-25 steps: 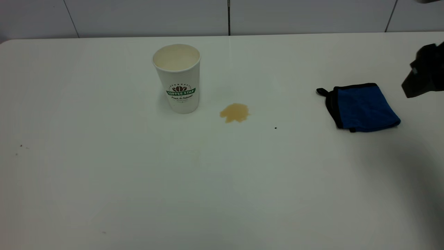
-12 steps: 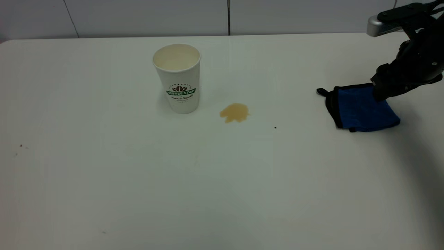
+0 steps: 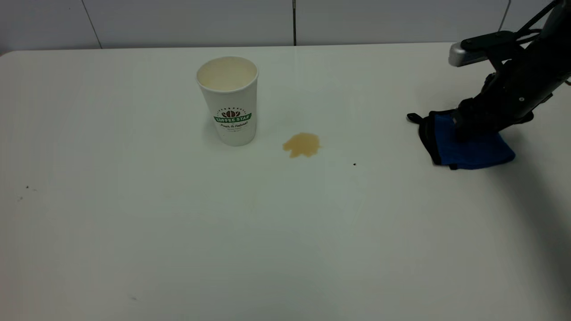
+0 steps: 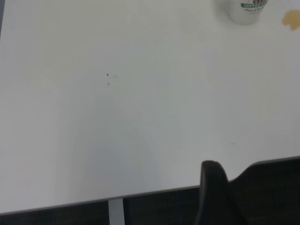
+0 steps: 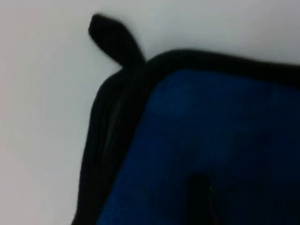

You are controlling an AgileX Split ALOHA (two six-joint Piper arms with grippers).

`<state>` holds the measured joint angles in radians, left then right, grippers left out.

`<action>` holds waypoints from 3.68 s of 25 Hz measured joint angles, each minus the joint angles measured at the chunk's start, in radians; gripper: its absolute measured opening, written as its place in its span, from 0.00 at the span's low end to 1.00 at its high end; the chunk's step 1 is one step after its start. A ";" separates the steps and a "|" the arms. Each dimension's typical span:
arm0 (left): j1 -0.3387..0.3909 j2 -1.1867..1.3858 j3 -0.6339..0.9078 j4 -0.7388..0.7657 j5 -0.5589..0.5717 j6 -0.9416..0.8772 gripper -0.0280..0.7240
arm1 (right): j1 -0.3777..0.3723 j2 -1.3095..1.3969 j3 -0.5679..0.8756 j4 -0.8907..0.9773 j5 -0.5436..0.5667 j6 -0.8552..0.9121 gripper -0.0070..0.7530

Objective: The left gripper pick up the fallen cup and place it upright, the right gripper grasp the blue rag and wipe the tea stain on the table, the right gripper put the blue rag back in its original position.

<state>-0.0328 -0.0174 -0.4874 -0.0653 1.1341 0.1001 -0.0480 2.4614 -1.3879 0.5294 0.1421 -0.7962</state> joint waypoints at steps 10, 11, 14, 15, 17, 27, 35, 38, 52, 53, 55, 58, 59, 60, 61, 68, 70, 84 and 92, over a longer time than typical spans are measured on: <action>0.000 0.000 0.000 0.000 0.000 0.000 0.64 | 0.085 0.021 -0.008 0.001 -0.090 -0.007 0.17; 0.000 0.000 0.000 0.000 0.000 0.000 0.64 | 0.100 0.023 -0.009 0.002 -0.103 -0.007 0.11; 0.000 0.000 0.000 0.000 0.000 0.000 0.64 | 0.161 0.036 -0.037 0.002 -0.120 -0.008 0.07; 0.000 0.000 0.000 0.000 0.000 0.000 0.64 | 0.182 0.042 -0.053 0.002 -0.120 -0.008 0.07; 0.000 0.000 0.000 0.000 0.000 0.000 0.64 | 0.233 0.064 -0.104 0.002 -0.106 -0.009 0.07; 0.000 0.000 0.000 0.000 0.000 0.000 0.64 | 0.406 0.156 -0.326 0.002 0.035 -0.009 0.07; 0.000 0.000 0.000 0.000 0.000 0.000 0.64 | 0.455 0.158 -0.349 0.002 0.215 -0.026 0.07; 0.000 0.000 0.000 0.000 0.000 0.000 0.64 | 0.455 0.153 -0.351 0.002 0.295 -0.052 0.07; 0.000 0.000 0.000 0.000 0.000 0.000 0.64 | 0.356 0.137 -0.359 -0.260 0.620 0.130 0.07; 0.000 0.000 0.000 0.000 0.000 0.000 0.64 | 0.328 0.136 -0.359 -0.283 0.620 0.181 0.07; 0.000 0.000 0.000 0.000 0.000 0.000 0.64 | 0.270 0.134 -0.359 -0.324 0.616 0.271 0.07; 0.000 0.000 0.000 0.000 0.000 0.000 0.64 | 0.178 0.131 -0.359 -0.390 0.585 0.395 0.07; 0.000 0.000 0.000 0.000 0.000 0.000 0.64 | 0.147 0.130 -0.359 -0.409 0.569 0.434 0.07; 0.000 0.000 0.000 0.000 0.000 0.000 0.64 | 0.118 0.130 -0.359 -0.426 0.551 0.470 0.07; 0.000 0.000 0.000 0.000 0.000 0.000 0.64 | 0.097 0.129 -0.359 -0.435 0.537 0.498 0.07; 0.000 0.000 0.000 0.000 0.000 0.000 0.64 | 0.025 0.124 -0.359 -0.453 0.497 0.606 0.11; 0.000 0.000 0.000 0.000 0.000 0.000 0.64 | 0.023 0.118 -0.356 -0.436 0.497 0.591 0.16; 0.000 0.000 0.000 0.000 0.000 0.000 0.64 | 0.027 -0.281 -0.338 -0.365 0.801 0.615 0.79; 0.000 0.000 0.000 0.000 0.000 0.000 0.64 | 0.030 -0.779 -0.103 -0.375 0.926 0.624 0.68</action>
<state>-0.0328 -0.0174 -0.4874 -0.0653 1.1344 0.1001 -0.0177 1.6820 -1.4908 0.1542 1.0685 -0.1724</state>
